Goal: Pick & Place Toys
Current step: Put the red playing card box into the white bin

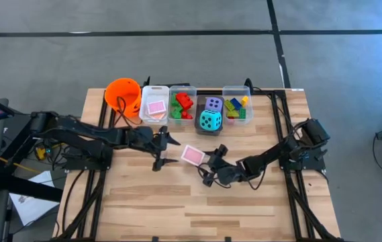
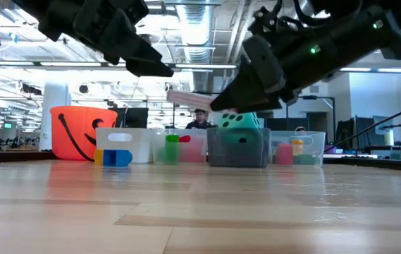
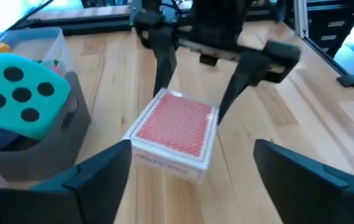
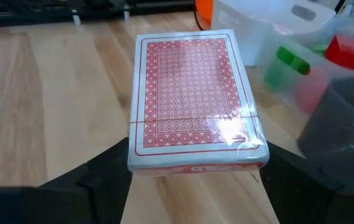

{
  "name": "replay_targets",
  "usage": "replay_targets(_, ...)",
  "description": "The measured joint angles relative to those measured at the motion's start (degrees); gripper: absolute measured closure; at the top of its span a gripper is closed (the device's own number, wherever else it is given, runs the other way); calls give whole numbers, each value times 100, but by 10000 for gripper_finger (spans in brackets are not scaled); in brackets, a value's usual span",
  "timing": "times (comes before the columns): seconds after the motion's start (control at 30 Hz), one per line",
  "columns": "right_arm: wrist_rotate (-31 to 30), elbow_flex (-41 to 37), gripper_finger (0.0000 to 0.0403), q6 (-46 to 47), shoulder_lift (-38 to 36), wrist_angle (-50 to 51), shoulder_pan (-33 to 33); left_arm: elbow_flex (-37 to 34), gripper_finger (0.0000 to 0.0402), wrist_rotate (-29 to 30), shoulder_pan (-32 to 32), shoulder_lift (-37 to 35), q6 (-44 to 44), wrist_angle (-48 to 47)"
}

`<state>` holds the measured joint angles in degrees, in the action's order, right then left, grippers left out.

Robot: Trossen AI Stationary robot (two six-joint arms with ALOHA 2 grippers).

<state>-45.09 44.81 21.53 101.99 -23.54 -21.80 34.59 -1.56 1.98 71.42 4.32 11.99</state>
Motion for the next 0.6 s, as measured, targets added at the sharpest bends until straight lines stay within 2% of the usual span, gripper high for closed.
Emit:
replay_targets(0.3,-11,438,106,-466,-2,-16,-70,-7,7,289,-7,230,-10,-23)
replay_targets(0.6,-23,503,106,-555,-2,-9,-94,-7,8,365,-2,230,-4,45)
